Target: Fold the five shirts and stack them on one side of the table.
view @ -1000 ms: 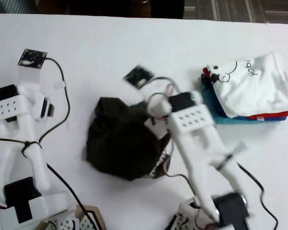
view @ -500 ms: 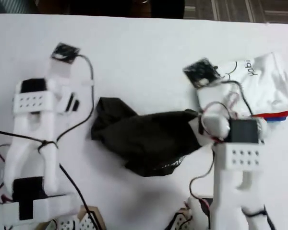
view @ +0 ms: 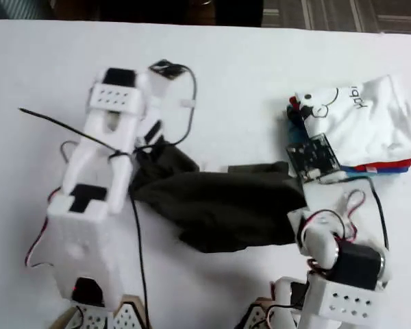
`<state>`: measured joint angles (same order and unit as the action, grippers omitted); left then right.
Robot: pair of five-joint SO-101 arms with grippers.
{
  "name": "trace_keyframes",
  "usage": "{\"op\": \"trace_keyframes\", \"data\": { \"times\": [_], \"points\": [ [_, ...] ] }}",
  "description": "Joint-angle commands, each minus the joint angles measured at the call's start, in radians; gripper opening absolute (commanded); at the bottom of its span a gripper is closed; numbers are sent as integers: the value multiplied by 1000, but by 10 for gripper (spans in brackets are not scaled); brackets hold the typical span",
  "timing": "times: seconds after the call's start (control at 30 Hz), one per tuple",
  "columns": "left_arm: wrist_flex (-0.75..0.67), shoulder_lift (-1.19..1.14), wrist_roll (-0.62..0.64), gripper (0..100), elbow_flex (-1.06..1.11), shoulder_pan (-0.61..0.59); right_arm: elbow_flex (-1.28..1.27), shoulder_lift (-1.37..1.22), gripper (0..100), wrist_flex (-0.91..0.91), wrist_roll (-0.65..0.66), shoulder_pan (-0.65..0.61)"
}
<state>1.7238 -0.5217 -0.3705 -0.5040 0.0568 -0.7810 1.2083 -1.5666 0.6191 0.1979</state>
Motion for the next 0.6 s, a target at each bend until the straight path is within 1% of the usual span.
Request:
{"op": "trace_keyframes", "data": {
  "times": [0.0, 0.1, 0.27, 0.5, 0.57],
  "points": [
    [60, -8, -5, 189, -105, 41, -34, 8, 20, -5, 60, 105],
    [60, -20, -38, 189, -84, 63, -61, -2, 20, -4, 89, 143],
    [52, -18, -115, 189, 19, 95, -63, -4, 20, 4, 87, 145],
    [52, -20, -275, 188, 166, 92, -63, -4, 20, 4, 86, 143],
    [29, -20, -313, 185, 200, 92, -63, -4, 20, 4, 84, 143]
  ]
}}
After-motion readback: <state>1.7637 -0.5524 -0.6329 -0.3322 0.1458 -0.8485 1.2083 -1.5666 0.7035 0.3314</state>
